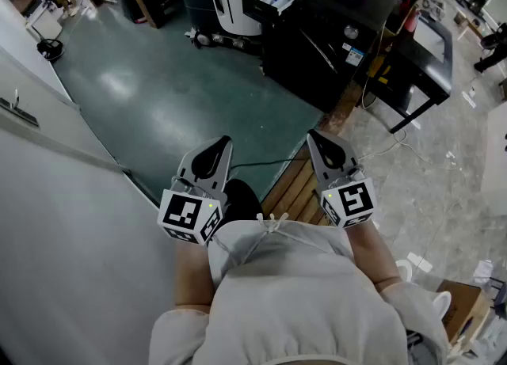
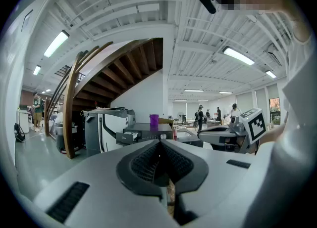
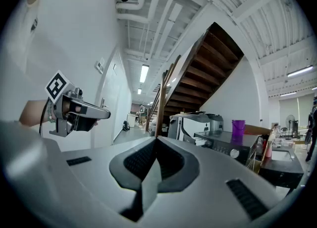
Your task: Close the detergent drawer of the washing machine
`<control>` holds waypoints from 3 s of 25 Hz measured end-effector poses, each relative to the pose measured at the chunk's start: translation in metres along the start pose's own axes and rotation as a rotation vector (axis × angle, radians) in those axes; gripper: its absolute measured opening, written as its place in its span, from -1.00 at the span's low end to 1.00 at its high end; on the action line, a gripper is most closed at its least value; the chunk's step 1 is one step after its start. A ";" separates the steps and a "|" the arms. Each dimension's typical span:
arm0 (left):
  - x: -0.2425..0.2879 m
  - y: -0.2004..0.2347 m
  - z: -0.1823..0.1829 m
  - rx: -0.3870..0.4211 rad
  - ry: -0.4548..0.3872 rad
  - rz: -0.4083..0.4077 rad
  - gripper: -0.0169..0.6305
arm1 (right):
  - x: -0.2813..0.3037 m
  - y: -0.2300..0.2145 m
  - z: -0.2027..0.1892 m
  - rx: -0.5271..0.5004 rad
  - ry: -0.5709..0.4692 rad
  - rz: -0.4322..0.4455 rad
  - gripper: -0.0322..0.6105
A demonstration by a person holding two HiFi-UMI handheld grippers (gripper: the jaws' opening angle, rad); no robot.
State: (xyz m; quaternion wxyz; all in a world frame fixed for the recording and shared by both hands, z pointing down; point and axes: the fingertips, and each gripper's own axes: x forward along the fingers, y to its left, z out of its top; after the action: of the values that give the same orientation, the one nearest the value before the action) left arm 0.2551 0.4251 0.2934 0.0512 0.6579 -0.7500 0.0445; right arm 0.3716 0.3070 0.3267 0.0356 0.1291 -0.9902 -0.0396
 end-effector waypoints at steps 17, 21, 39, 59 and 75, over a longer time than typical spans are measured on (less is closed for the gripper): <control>0.026 -0.005 -0.012 -0.004 0.028 -0.032 -0.89 | 0.010 -0.028 -0.024 0.052 0.032 -0.073 -0.89; 0.036 0.012 -0.015 -0.006 0.039 -0.038 -0.89 | 0.030 -0.031 -0.026 0.060 0.040 -0.081 -0.89; 0.184 0.297 -0.015 -0.109 0.105 -0.152 -0.89 | 0.330 -0.047 -0.016 0.084 0.144 -0.207 -0.89; 0.417 0.380 0.007 -0.093 0.250 -0.372 -0.89 | 0.460 -0.191 -0.010 0.081 0.263 -0.432 -0.88; 0.586 0.371 -0.086 -0.037 0.402 -0.463 -0.89 | 0.516 -0.318 -0.099 0.193 0.363 -0.535 -0.88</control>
State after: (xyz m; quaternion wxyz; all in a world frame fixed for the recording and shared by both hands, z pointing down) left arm -0.1864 -0.0910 0.4579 0.2195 0.7885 -0.5555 0.1471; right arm -0.0379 -0.1394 0.4287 0.1875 0.3923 -0.8978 0.0702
